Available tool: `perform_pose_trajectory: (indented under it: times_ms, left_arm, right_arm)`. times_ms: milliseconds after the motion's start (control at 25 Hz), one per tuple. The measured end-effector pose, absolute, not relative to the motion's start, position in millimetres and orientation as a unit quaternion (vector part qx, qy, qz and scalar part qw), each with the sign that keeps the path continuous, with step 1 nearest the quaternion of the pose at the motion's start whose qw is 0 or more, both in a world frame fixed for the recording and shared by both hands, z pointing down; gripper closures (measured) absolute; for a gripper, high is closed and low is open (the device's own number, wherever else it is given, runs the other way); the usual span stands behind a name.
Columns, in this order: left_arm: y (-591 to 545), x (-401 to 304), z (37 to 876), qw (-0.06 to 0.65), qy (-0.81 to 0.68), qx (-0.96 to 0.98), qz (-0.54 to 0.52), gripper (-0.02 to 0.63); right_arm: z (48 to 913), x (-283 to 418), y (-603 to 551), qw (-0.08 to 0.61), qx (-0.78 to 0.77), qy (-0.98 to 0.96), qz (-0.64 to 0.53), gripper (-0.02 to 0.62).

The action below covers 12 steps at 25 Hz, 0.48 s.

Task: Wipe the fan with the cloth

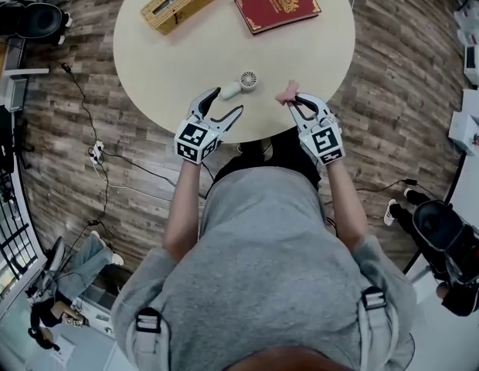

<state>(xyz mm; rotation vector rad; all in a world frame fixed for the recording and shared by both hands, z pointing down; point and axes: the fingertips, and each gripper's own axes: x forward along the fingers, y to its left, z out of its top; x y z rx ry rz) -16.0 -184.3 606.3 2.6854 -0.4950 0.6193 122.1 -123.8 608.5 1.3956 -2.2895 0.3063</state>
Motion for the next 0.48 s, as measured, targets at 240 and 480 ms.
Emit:
perform_pose_trajectory:
  times_ms: [240,480]
  left_arm:
    - [-191,9,648,0.128,-0.130,0.937,0.297,0.267]
    - [-207,29,685,0.125,-0.115,0.928,0.332,0.258]
  right_arm:
    - [626,134,-134,0.224,0.494,-0.830,0.133,0.555]
    - [644,140,-149,0.230,0.479,-0.834,0.148,0.555]
